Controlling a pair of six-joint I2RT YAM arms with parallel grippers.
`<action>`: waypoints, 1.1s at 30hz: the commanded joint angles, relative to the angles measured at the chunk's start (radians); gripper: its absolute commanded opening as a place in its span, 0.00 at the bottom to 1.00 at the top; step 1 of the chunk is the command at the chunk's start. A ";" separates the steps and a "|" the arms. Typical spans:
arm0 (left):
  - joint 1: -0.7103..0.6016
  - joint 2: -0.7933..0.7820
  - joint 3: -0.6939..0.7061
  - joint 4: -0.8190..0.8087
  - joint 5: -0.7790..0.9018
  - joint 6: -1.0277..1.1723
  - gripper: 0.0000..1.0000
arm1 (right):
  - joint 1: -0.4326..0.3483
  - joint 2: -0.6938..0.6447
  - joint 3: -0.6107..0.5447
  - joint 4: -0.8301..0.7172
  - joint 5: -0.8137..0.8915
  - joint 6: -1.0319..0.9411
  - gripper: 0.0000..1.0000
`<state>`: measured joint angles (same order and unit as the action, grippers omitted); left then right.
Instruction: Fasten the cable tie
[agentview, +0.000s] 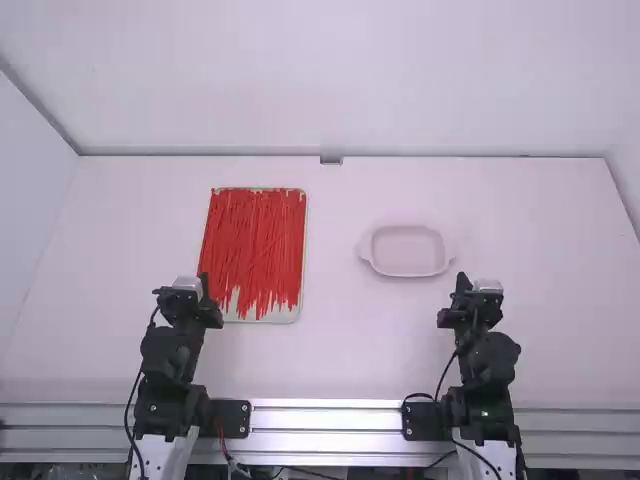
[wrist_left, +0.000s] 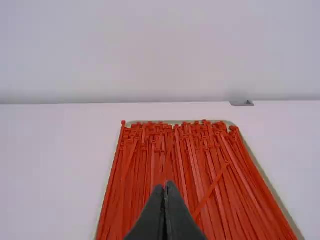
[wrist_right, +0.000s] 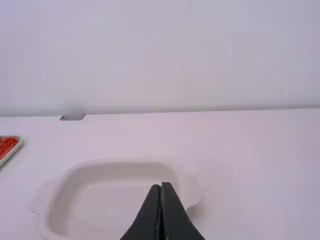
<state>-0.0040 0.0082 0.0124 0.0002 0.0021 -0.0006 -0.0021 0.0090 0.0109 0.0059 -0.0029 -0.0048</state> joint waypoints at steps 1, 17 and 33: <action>0.000 0.000 0.000 0.000 0.000 0.000 0.00 | 0.000 0.000 0.000 0.000 0.002 -0.002 0.00; -0.003 0.089 0.086 -0.012 -0.002 -0.021 0.11 | 0.002 0.106 0.065 0.048 -0.029 0.036 0.10; -0.010 0.404 0.305 -0.051 0.061 -0.069 0.37 | -0.006 0.397 0.231 0.053 -0.107 0.077 0.37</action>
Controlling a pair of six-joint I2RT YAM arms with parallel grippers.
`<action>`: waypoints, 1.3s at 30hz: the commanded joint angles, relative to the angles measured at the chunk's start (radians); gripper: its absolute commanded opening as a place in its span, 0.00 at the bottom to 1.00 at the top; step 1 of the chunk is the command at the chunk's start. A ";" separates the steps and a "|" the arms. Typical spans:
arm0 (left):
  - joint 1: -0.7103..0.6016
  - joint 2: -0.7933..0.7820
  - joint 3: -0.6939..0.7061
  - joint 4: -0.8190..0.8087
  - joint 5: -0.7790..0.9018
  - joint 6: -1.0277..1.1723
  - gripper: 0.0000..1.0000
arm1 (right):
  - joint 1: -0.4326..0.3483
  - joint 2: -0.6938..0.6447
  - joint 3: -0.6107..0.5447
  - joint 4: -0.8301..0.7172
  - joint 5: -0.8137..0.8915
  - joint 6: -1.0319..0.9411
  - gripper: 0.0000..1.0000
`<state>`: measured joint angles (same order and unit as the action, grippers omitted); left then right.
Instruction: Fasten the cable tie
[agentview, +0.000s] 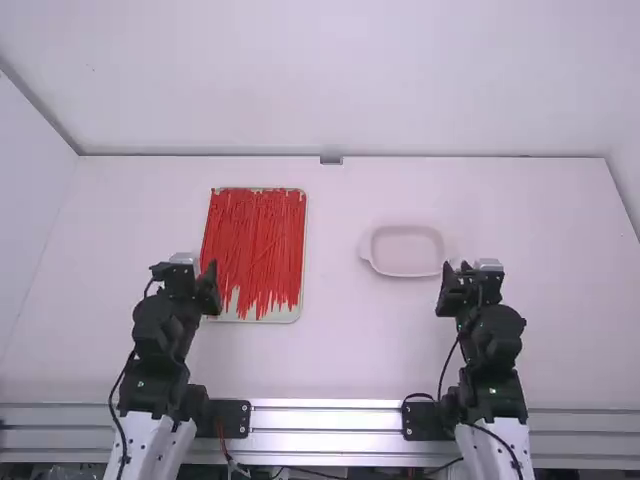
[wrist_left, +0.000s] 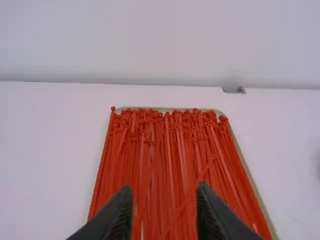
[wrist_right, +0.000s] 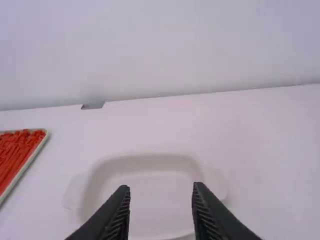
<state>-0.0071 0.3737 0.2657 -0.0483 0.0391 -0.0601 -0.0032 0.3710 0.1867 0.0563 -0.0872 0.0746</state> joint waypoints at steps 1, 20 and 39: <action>-0.008 0.057 0.065 -0.005 0.027 -0.013 0.38 | -0.002 0.050 0.065 0.000 -0.027 -0.004 0.38; -0.019 0.471 0.383 -0.122 0.069 -0.082 0.76 | 0.033 0.444 0.493 -0.317 -0.037 -0.037 0.76; -0.026 0.704 0.567 -0.283 0.127 -0.327 0.98 | 0.032 0.791 0.768 -0.535 -0.074 -0.028 0.98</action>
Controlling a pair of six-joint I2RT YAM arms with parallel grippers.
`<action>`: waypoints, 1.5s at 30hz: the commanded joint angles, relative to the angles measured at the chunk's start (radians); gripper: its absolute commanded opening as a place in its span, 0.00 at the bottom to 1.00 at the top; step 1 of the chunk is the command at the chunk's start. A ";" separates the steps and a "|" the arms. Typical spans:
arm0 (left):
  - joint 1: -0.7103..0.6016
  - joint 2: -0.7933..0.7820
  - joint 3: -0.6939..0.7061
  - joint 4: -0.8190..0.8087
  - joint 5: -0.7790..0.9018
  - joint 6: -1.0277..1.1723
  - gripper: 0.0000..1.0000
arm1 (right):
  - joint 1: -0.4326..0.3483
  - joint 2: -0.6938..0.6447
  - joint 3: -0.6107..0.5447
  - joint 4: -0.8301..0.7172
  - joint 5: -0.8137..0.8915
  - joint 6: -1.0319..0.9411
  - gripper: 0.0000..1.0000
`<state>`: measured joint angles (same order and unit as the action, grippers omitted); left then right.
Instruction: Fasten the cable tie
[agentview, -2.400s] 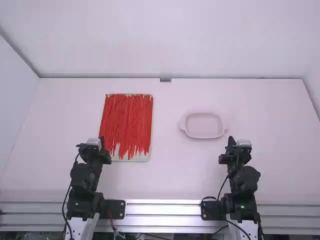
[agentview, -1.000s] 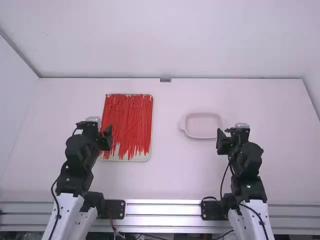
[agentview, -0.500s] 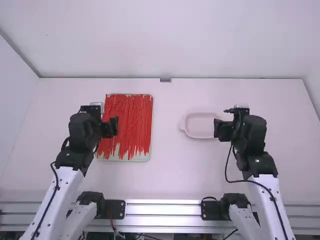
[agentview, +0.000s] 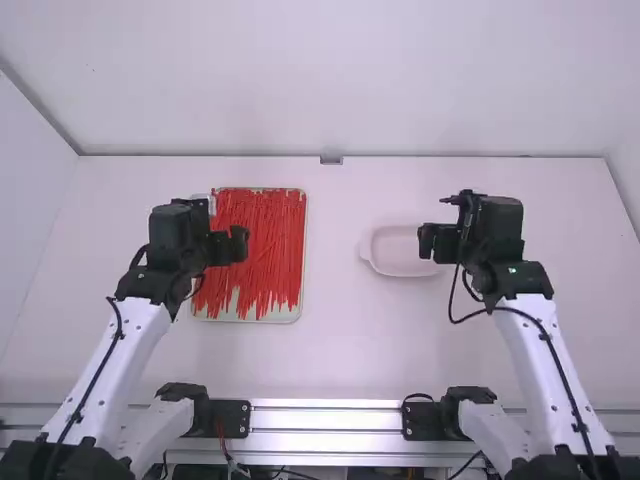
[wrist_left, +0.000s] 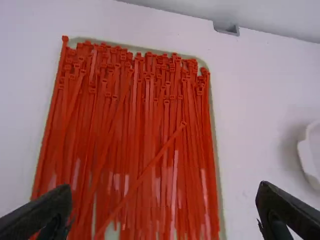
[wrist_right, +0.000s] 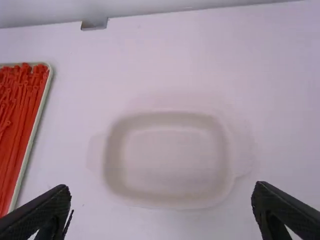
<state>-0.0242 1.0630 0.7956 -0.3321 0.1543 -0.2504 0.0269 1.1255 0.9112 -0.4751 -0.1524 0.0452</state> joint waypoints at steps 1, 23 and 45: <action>-0.008 0.016 0.038 0.001 0.011 -0.144 0.98 | 0.001 0.040 0.045 -0.005 -0.009 0.002 0.98; -0.011 0.029 0.049 -0.052 0.089 0.065 0.99 | -0.036 0.182 0.058 -0.057 -0.011 0.032 0.99; -0.009 0.314 0.385 -0.342 -0.039 0.148 0.99 | 0.214 0.182 0.177 -0.103 -0.136 -0.072 0.99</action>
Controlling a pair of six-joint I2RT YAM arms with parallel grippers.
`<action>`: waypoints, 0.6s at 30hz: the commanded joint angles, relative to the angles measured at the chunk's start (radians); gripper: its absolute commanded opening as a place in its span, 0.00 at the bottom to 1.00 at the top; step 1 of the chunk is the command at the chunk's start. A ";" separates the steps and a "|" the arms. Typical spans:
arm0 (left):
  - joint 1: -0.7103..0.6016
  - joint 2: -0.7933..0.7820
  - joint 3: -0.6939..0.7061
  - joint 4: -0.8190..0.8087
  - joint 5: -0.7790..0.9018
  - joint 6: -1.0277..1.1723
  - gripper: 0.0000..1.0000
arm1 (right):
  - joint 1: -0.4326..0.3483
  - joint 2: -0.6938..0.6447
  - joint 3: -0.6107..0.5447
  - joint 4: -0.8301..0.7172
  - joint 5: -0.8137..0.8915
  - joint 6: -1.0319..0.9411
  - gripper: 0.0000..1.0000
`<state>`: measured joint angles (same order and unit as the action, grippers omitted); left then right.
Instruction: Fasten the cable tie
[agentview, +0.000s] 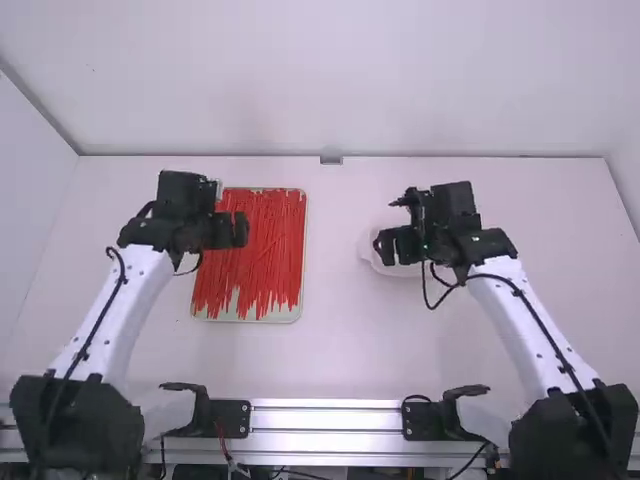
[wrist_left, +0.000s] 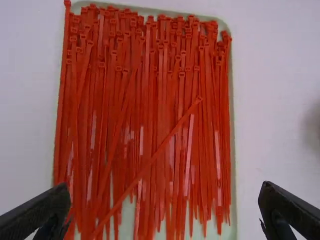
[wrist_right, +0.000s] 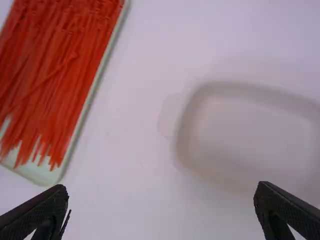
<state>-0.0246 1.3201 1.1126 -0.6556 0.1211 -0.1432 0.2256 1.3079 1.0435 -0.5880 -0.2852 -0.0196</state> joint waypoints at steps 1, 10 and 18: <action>-0.009 0.079 0.089 -0.031 -0.006 0.050 0.99 | 0.021 -0.001 0.048 0.026 -0.004 -0.004 0.99; -0.009 0.314 0.332 -0.128 -0.006 0.073 0.99 | 0.065 0.000 0.050 0.188 -0.006 0.039 0.99; -0.008 0.458 0.477 -0.166 -0.006 0.070 0.99 | 0.098 0.000 0.049 0.158 -0.003 0.038 0.99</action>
<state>-0.0246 1.7481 1.5513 -0.8181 0.1184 -0.0814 0.3176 1.3079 1.0611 -0.4232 -0.2855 0.0170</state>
